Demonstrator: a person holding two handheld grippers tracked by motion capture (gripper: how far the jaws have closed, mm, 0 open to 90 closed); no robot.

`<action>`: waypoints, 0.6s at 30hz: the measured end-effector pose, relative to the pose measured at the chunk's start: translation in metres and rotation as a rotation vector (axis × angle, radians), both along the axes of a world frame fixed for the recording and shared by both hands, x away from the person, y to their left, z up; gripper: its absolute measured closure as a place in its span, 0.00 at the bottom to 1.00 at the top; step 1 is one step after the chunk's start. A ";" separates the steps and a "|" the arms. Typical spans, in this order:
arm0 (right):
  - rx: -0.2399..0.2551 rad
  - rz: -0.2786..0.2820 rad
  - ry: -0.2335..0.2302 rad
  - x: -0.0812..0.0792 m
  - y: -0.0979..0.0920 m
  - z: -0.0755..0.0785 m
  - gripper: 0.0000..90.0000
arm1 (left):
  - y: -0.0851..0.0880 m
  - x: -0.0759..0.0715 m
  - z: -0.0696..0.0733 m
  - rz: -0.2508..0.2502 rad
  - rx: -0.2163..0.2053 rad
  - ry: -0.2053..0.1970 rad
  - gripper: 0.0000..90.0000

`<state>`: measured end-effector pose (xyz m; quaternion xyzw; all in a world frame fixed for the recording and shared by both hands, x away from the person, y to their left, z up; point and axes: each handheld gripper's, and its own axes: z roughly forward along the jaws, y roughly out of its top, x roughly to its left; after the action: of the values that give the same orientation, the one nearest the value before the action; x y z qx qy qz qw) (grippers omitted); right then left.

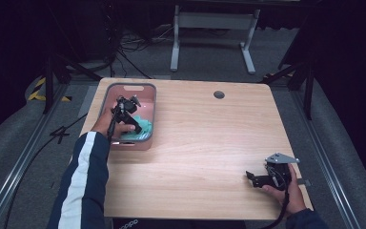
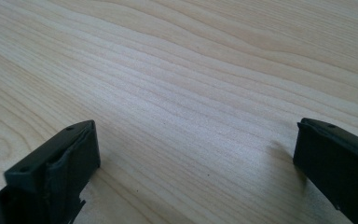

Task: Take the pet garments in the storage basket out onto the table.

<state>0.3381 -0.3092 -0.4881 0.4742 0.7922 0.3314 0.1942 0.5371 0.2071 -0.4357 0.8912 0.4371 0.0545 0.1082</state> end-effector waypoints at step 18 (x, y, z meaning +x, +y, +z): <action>0.000 0.000 0.000 0.000 0.000 0.000 0.01 | -0.003 0.001 0.005 -0.023 -0.077 0.066 0.71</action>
<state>0.3381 -0.3091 -0.4881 0.4744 0.7920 0.3316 0.1942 0.5384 0.2046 -0.4307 0.8926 0.4321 0.0073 0.1285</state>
